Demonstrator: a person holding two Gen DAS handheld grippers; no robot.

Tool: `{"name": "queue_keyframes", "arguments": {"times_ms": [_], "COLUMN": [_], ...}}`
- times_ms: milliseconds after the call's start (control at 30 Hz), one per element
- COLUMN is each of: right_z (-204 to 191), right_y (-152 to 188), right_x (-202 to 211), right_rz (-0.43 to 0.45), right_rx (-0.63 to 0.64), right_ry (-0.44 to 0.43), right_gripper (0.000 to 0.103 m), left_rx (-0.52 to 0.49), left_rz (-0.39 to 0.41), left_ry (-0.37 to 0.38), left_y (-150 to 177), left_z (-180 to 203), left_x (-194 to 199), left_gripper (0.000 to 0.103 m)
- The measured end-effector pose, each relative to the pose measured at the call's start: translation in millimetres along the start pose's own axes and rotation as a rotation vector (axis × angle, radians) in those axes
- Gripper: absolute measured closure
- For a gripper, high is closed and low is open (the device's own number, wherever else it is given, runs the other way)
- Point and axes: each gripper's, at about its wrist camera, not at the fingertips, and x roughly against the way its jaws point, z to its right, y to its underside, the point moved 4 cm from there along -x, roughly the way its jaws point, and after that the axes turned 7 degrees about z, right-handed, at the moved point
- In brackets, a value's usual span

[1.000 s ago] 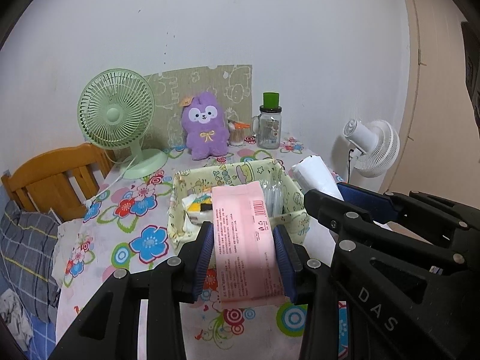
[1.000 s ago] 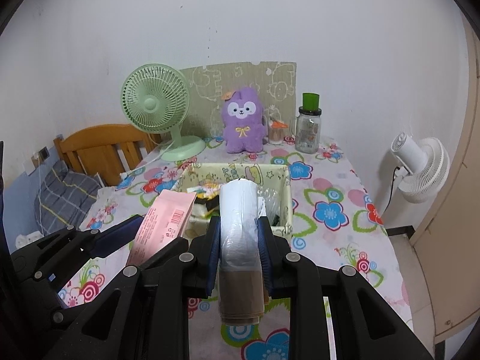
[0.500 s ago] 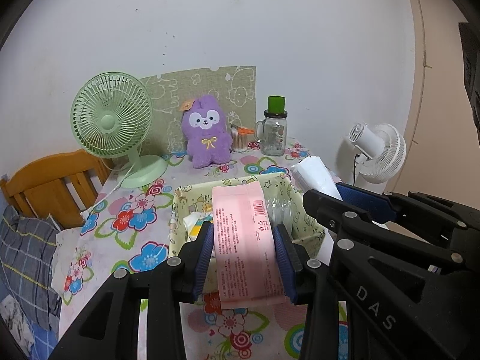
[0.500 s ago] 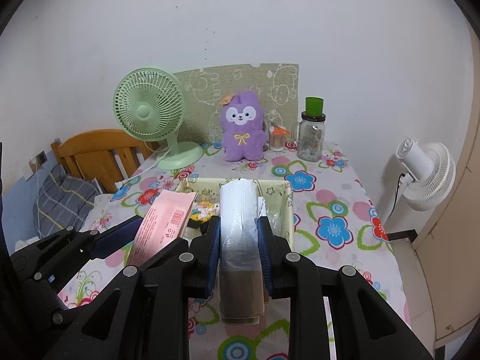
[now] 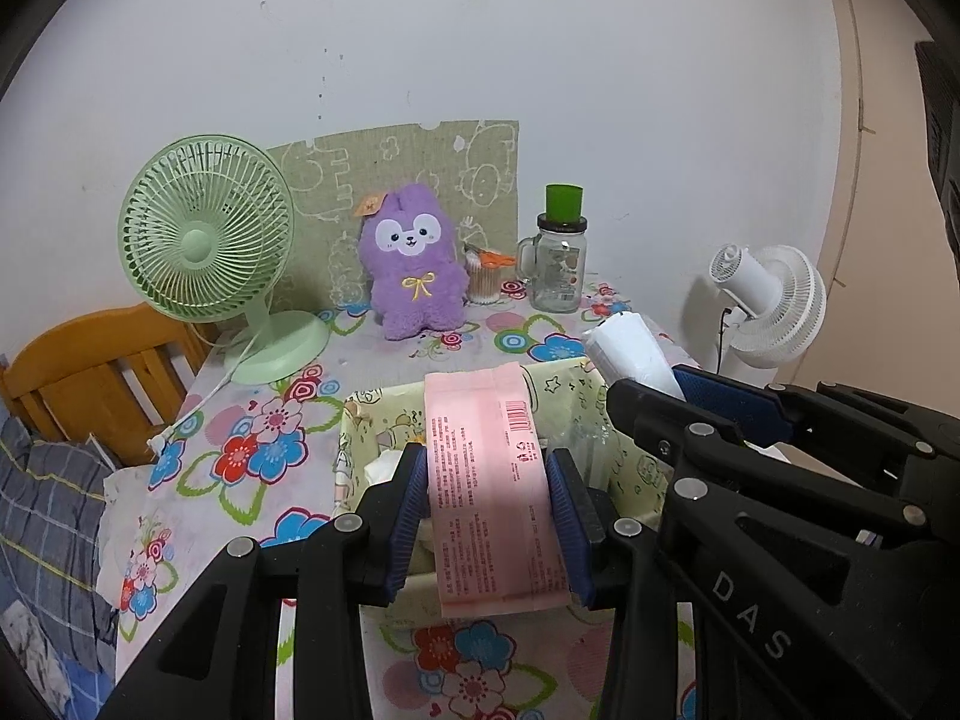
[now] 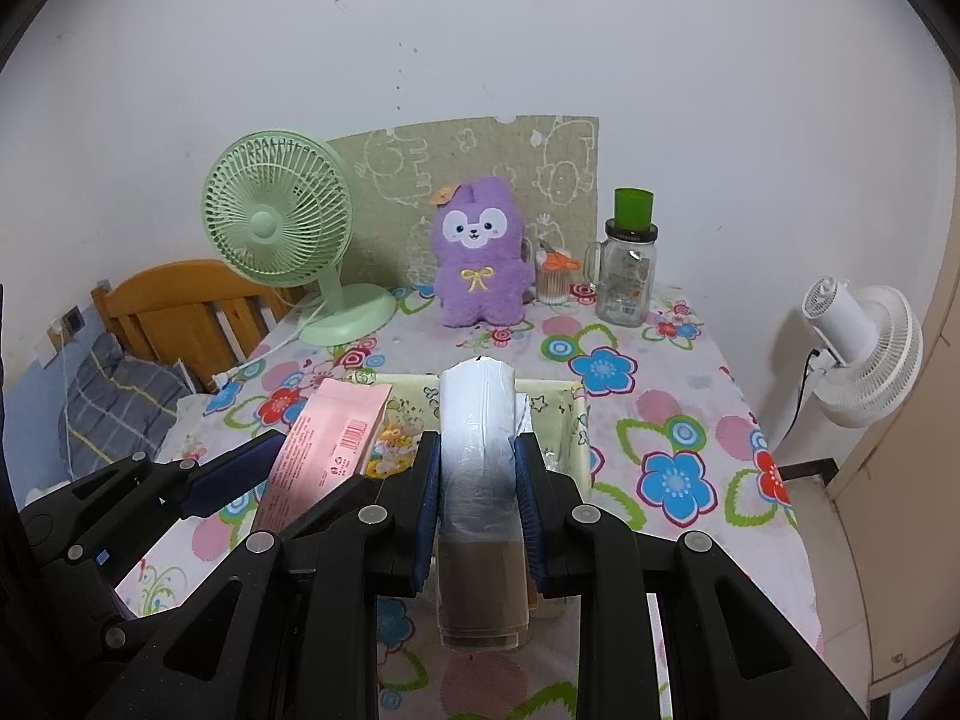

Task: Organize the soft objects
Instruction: 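Lift the pink packet and beige roll and carry them over the box, then lower the pink packet and beige roll into the box and open both tools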

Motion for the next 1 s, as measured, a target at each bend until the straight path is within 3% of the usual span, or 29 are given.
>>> {"name": "queue_keyframes", "arguments": {"times_ms": [1000], "right_z": [11.4], "right_y": [-6.9], "right_x": [-83.1], "right_rz": [-0.084], "right_rx": [-0.017], "right_ry": [-0.005], "right_gripper": [0.076], "left_rx": [0.029], "left_rz": [-0.089], "left_ry": [-0.040], "left_y": [-0.1], "left_z": [-21.6], "left_x": [-84.2], "left_gripper": [0.059]}}
